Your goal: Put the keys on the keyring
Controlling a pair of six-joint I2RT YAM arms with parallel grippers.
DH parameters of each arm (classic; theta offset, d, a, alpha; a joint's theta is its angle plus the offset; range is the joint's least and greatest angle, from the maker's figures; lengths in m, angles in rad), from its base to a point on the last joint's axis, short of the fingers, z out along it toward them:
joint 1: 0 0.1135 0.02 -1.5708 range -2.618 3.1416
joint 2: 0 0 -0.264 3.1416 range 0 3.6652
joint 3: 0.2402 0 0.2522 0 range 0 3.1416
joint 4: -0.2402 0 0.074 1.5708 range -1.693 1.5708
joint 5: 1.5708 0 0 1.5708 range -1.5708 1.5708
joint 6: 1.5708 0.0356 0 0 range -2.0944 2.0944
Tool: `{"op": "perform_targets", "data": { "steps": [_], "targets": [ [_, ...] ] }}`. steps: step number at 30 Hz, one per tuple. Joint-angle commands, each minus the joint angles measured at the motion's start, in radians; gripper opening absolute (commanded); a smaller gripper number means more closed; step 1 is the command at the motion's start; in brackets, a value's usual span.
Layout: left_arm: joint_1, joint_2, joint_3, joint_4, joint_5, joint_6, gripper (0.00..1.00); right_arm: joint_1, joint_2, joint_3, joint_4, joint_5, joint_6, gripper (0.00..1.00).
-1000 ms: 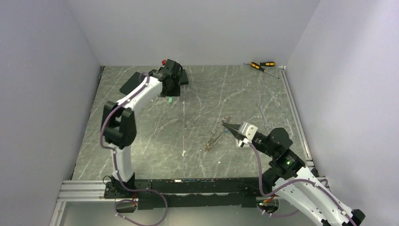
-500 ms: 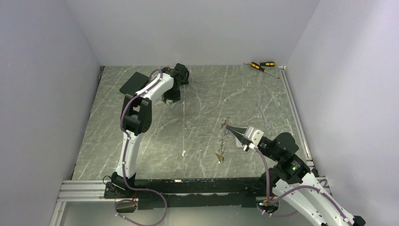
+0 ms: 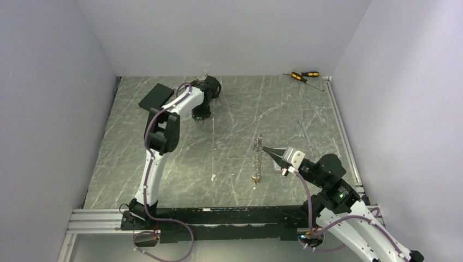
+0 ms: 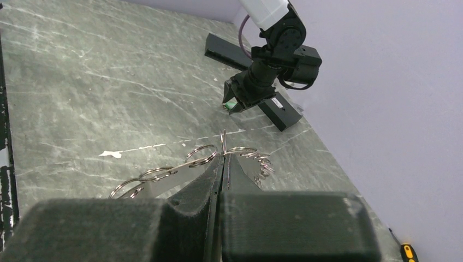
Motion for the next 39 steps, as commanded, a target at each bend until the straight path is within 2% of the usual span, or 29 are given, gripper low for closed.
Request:
{"op": "perform_targets", "data": {
  "steps": [1, 6, 7, 8, 9, 19, 25, 29, 39],
  "targets": [
    [-0.002, 0.016, 0.042, 0.026, -0.001, -0.002, 0.41, 0.005, -0.012, 0.008, 0.069, -0.015, 0.009, 0.0],
    [-0.002, 0.015, 0.033, 0.037, -0.005, -0.003, 0.38, 0.005, -0.011, 0.011, 0.067, -0.018, 0.011, 0.0],
    [-0.002, -0.135, 0.031, 0.035, -0.01, -0.007, 0.37, 0.006, -0.01, 0.013, 0.064, -0.019, 0.01, 0.0],
    [-0.002, -0.005, 0.025, 0.037, -0.011, -0.008, 0.36, 0.005, -0.01, 0.016, 0.061, -0.021, 0.009, 0.0],
    [-0.002, 0.009, 0.016, 0.041, -0.014, -0.009, 0.35, 0.006, -0.008, 0.018, 0.06, -0.022, 0.009, 0.0],
    [0.015, -0.012, -0.049, 0.08, -0.014, -0.001, 0.25, 0.005, 0.005, 0.031, 0.06, -0.034, 0.016, 0.0],
    [0.017, -0.034, -0.08, 0.098, -0.004, -0.002, 0.14, 0.005, 0.014, 0.044, 0.054, -0.039, 0.017, 0.0],
    [0.017, -0.054, -0.109, 0.111, 0.0, -0.001, 0.0, 0.006, 0.019, 0.048, 0.054, -0.041, 0.019, 0.0],
    [0.017, -0.137, -0.175, 0.119, 0.026, -0.019, 0.0, 0.005, 0.046, 0.064, 0.061, -0.047, 0.014, 0.0]
  ]
}}
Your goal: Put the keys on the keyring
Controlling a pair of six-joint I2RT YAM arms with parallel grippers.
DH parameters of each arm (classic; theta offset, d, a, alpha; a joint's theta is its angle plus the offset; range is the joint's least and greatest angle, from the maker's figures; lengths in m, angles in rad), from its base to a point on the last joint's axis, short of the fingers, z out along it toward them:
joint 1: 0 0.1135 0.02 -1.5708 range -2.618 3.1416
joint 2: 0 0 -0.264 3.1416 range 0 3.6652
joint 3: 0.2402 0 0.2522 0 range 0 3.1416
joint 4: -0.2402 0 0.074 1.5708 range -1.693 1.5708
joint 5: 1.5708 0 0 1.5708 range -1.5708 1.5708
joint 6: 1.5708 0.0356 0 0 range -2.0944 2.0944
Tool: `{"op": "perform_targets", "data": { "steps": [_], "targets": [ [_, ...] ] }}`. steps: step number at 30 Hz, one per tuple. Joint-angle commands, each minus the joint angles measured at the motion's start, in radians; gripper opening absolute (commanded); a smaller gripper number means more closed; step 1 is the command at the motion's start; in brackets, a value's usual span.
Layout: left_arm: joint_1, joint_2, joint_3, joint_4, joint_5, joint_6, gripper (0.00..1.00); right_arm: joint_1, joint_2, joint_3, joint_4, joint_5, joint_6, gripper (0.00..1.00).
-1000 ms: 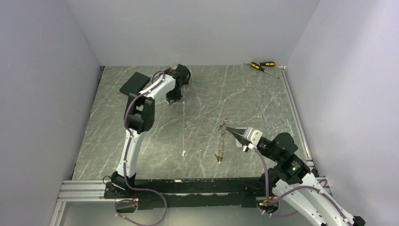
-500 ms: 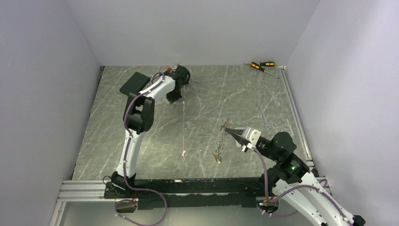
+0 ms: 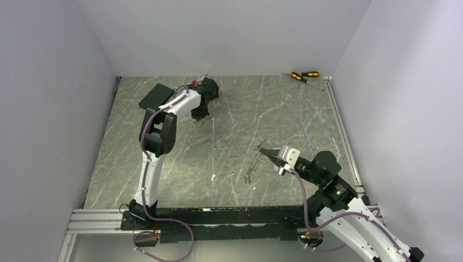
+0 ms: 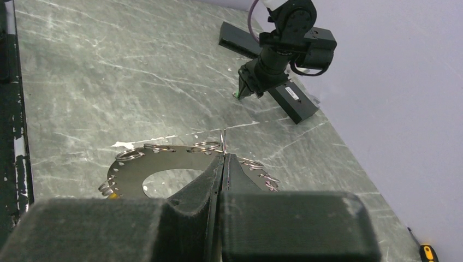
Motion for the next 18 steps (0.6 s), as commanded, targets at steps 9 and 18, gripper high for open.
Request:
{"op": "perform_targets", "data": {
  "steps": [9, 18],
  "targets": [
    [0.007, -0.229, -0.189, 0.054, 0.122, -0.066, 0.0, 0.006, 0.017, 0.06, 0.08, -0.015, 0.004, 0.0],
    [0.007, -0.46, -0.348, 0.188, 0.251, -0.205, 0.0, 0.006, 0.045, 0.052, 0.11, -0.015, 0.02, 0.0]
  ]
}}
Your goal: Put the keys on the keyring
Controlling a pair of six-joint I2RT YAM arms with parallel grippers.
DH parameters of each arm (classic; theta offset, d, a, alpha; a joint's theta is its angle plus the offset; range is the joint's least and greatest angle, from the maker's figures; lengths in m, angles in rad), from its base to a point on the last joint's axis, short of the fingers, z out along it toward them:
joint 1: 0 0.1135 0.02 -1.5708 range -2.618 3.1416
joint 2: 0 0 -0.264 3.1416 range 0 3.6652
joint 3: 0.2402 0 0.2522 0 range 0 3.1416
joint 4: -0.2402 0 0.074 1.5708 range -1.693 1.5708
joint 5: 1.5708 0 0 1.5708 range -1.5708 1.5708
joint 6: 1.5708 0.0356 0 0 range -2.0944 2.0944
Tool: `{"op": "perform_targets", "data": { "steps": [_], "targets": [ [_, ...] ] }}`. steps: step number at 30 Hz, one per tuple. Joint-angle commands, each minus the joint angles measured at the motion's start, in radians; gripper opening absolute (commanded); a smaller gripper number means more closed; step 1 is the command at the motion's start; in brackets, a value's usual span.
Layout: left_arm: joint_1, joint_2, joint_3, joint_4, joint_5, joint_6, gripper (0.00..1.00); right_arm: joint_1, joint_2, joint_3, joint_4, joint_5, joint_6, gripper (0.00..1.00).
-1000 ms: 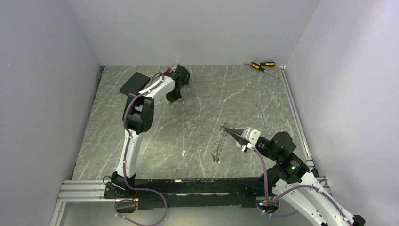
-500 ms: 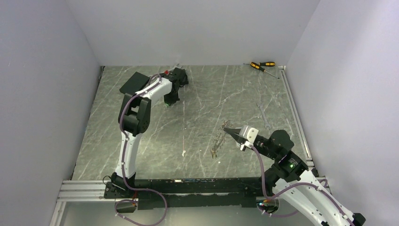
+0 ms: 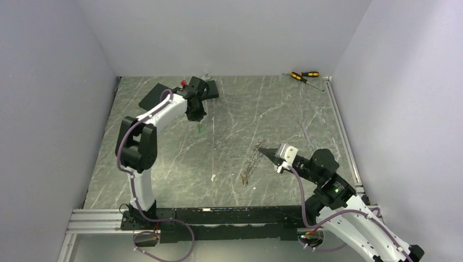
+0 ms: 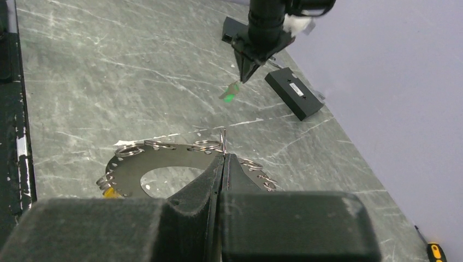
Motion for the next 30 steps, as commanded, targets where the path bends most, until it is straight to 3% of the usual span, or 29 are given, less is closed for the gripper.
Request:
{"op": "perform_targets", "data": {
  "steps": [1, 9, 19, 24, 30],
  "targets": [
    [0.002, -0.15, -0.034, 0.091, 0.086, -0.104, 0.0, 0.005, 0.014, 0.041, 0.106, -0.015, 0.014, 0.0],
    [0.001, -0.307, -0.111, 0.141, 0.149, -0.191, 0.0, 0.008, 0.04, 0.03, 0.153, -0.014, 0.02, 0.0],
    [-0.005, -0.489, -0.271, 0.325, 0.322, -0.323, 0.0, 0.034, 0.137, 0.032, 0.245, 0.011, 0.009, 0.0],
    [-0.017, -0.533, -0.314, 0.374, 0.402, -0.394, 0.0, 0.096, 0.187, 0.05, 0.268, 0.071, -0.007, 0.0],
    [-0.052, -0.598, -0.372, 0.45, 0.404, -0.449, 0.0, 0.214, 0.25, 0.064, 0.287, 0.192, -0.052, 0.0]
  ]
}}
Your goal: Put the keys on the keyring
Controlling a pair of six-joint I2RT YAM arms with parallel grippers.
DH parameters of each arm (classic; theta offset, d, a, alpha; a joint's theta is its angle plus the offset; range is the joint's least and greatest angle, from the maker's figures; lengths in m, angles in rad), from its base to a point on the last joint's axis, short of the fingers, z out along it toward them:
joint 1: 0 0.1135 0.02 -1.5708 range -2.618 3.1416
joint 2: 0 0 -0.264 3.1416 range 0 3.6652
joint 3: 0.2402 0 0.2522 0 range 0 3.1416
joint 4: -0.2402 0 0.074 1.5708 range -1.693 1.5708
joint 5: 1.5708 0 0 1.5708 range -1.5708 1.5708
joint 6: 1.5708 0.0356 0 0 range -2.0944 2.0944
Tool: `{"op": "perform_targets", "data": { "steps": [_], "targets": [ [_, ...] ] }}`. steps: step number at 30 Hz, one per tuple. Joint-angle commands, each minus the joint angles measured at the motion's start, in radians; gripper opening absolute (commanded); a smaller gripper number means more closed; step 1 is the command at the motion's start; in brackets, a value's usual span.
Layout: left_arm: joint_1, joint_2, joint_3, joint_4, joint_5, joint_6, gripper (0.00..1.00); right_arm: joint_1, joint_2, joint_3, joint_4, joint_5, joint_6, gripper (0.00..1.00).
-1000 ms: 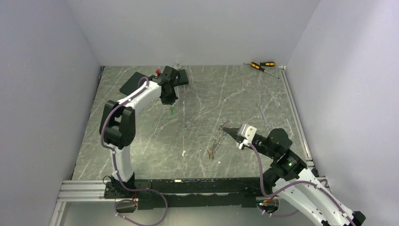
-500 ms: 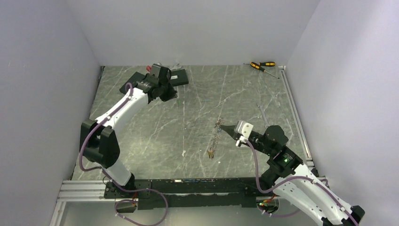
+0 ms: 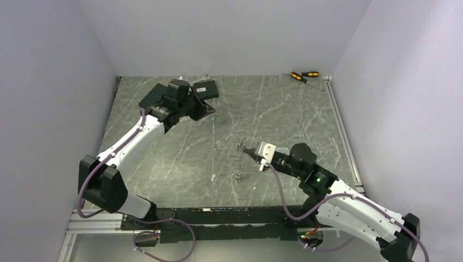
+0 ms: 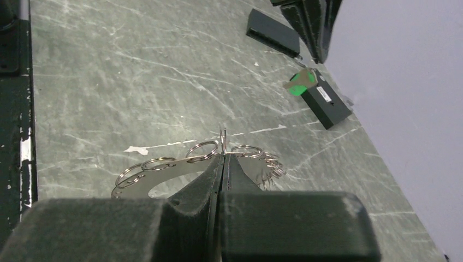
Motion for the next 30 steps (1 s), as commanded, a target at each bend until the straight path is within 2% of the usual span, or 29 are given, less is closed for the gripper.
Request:
{"op": "perform_targets", "data": {
  "steps": [1, 6, 10, 18, 21, 26, 30],
  "targets": [
    [-0.034, -0.095, -0.061, 0.133, 0.02, -0.077, 0.0, 0.086, 0.031, 0.062, 0.124, 0.125, -0.053, 0.0],
    [-0.075, -0.18, -0.107, 0.135, -0.078, -0.107, 0.0, 0.194, 0.079, 0.045, 0.211, 0.286, -0.112, 0.0],
    [-0.089, -0.218, -0.129, 0.12, -0.094, -0.124, 0.0, 0.241, 0.128, 0.04, 0.282, 0.337, -0.132, 0.0],
    [-0.094, -0.3, -0.226, 0.237, -0.069, -0.186, 0.0, 0.258, 0.214, 0.039, 0.447, 0.366, -0.108, 0.0],
    [-0.094, -0.312, -0.234, 0.229, -0.077, -0.185, 0.0, 0.26, 0.23, 0.042, 0.497, 0.392, -0.101, 0.0],
    [-0.094, -0.31, -0.209, 0.162, -0.092, -0.185, 0.0, 0.259, 0.264, 0.078, 0.472, 0.459, -0.11, 0.0],
    [-0.095, -0.312, -0.223, 0.177, -0.078, -0.202, 0.0, 0.259, 0.287, 0.1, 0.487, 0.514, -0.065, 0.0]
  ]
}}
